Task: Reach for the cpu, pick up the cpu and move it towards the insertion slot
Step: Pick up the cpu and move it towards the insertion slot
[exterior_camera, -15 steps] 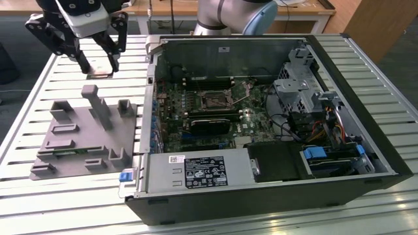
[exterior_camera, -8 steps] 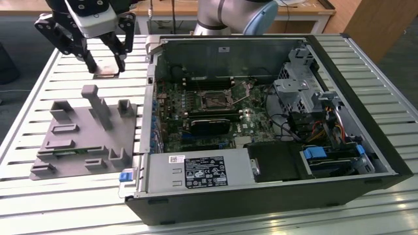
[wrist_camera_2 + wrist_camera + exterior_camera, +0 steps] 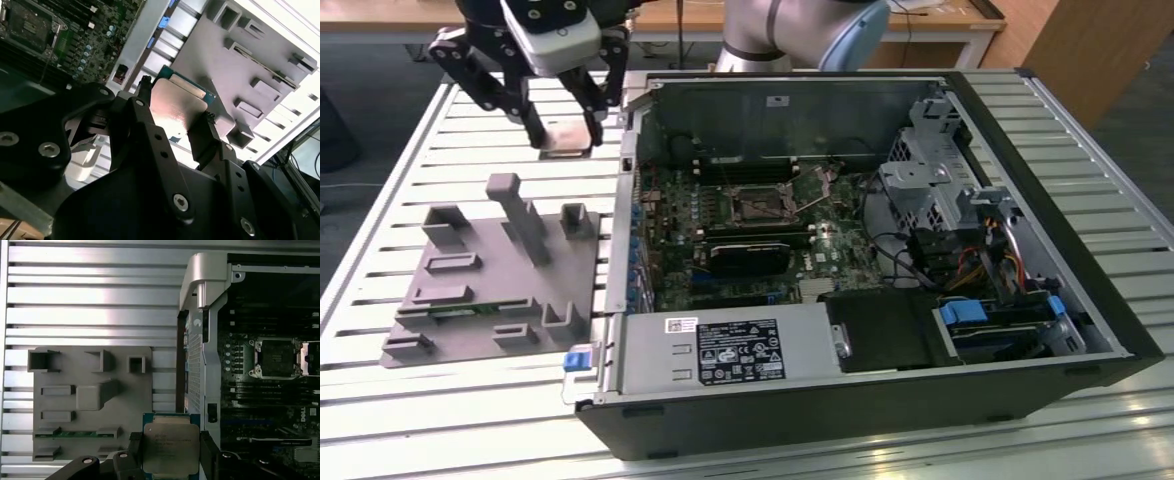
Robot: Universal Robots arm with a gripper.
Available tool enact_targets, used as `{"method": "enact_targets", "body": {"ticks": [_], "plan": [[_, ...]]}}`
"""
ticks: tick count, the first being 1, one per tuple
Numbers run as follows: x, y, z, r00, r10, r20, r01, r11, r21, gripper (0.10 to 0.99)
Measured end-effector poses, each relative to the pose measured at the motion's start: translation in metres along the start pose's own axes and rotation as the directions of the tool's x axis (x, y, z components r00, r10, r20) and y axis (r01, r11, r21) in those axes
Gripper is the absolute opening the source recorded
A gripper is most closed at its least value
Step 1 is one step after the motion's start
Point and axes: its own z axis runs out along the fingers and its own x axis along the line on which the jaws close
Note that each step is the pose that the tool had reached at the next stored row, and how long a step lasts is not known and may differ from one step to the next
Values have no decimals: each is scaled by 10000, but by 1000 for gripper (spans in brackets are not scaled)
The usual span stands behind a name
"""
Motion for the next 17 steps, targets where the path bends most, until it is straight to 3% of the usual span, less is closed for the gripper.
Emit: {"method": "enact_targets", "body": {"ticks": [17], "plan": [[-372, 113, 37, 10000, 93, 5, -93, 10000, 1, 541]]}}
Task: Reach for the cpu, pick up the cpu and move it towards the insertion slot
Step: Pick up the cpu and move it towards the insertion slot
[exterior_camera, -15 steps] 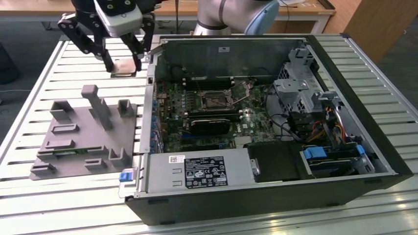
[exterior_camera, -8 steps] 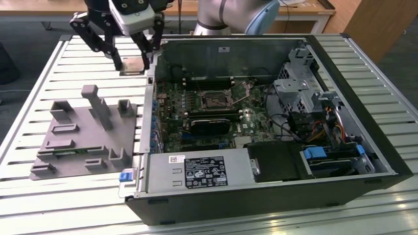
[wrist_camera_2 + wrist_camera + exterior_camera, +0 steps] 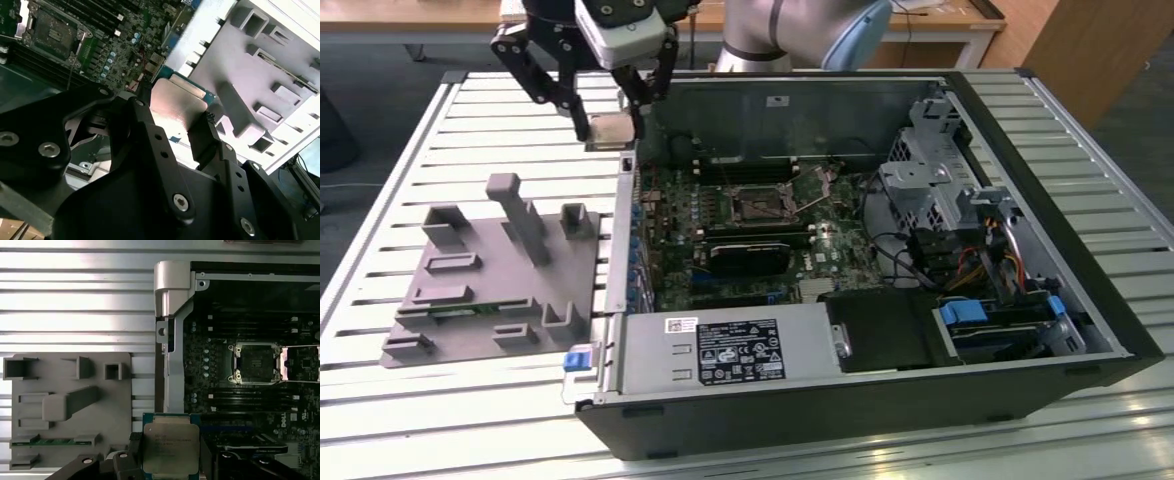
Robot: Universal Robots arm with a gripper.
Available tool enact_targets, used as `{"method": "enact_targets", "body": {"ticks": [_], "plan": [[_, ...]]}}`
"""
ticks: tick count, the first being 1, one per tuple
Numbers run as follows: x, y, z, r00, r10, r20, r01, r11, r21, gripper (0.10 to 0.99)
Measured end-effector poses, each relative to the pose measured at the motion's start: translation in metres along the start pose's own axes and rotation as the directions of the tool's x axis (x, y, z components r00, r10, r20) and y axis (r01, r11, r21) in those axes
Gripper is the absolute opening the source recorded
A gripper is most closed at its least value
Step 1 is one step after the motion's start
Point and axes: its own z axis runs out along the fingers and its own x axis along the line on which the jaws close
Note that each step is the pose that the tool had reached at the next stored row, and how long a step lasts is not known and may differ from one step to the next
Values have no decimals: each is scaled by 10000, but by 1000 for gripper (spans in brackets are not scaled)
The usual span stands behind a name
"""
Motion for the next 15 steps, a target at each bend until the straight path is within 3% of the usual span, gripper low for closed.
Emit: {"method": "enact_targets", "body": {"ticks": [15], "plan": [[-413, 48, 20, 10000, 66, 3, -66, 10000, 1, 541]]}}
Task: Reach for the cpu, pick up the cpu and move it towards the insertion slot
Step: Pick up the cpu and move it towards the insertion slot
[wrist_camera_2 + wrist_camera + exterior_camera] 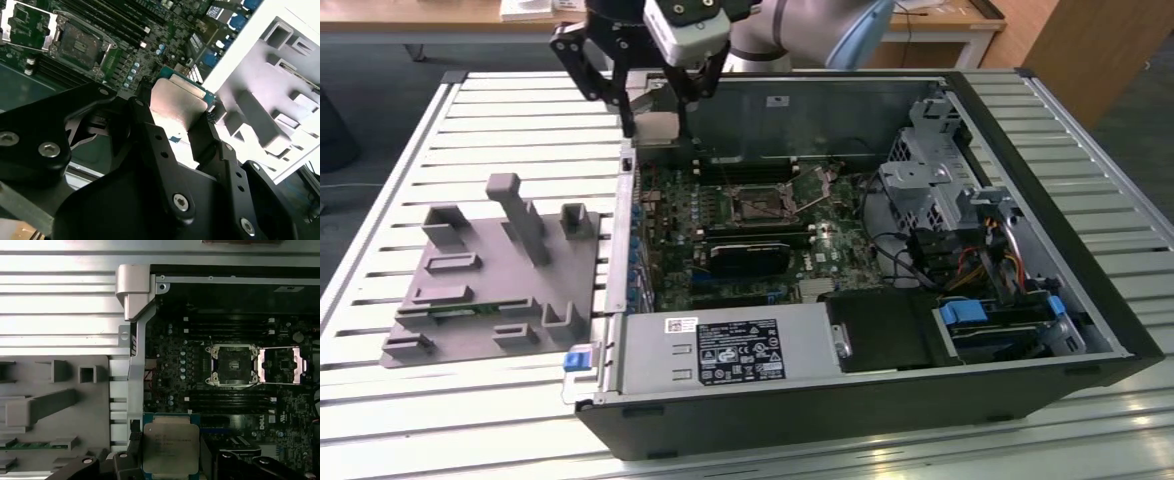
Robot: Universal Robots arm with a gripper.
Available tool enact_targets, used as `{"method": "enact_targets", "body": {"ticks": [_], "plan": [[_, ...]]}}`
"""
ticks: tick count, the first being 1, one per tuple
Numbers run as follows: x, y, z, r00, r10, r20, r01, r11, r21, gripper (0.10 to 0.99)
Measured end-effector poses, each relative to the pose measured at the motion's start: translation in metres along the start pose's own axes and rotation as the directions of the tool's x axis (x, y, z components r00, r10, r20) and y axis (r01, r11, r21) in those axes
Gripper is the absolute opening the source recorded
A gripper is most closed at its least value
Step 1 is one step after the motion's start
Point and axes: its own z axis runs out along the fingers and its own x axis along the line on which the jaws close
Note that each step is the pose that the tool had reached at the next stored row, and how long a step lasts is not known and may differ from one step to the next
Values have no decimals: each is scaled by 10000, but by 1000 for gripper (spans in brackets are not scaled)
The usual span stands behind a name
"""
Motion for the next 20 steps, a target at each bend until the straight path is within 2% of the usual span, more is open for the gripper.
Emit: {"method": "enact_targets", "body": {"ticks": [4, 13, 20], "plan": [[-119, 21, 2, 10000, 2, 0, -2, 10000, 0, 541], [-196, 236, 15, 10000, 2, 1, -2, 10000, 0, 541], [-293, 363, 24, 10000, 2, 1, -2, 10000, -1, 541]]}}
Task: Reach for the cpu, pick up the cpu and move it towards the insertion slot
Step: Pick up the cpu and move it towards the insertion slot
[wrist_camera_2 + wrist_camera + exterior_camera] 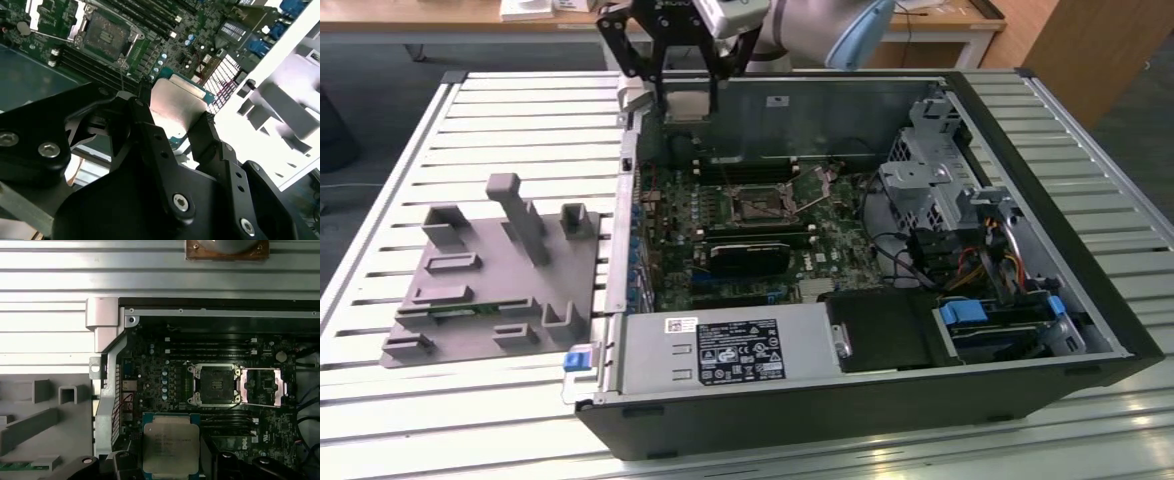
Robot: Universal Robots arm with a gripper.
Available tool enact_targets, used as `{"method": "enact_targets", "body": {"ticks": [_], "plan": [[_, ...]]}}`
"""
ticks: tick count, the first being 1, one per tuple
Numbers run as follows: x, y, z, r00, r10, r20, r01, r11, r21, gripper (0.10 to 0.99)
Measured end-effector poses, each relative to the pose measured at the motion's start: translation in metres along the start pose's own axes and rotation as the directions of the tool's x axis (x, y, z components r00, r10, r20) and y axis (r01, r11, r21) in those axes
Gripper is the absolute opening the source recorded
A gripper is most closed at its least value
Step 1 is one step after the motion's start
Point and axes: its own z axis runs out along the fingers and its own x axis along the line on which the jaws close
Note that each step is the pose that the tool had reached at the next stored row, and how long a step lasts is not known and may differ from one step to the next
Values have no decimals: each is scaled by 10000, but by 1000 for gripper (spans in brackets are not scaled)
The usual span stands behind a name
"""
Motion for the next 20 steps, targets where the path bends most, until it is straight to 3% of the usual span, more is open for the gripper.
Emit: {"method": "enact_targets", "body": {"ticks": [20], "plan": [[-457, 174, 19, 10000, 28, 14, -28, 10000, 0, 541]]}}
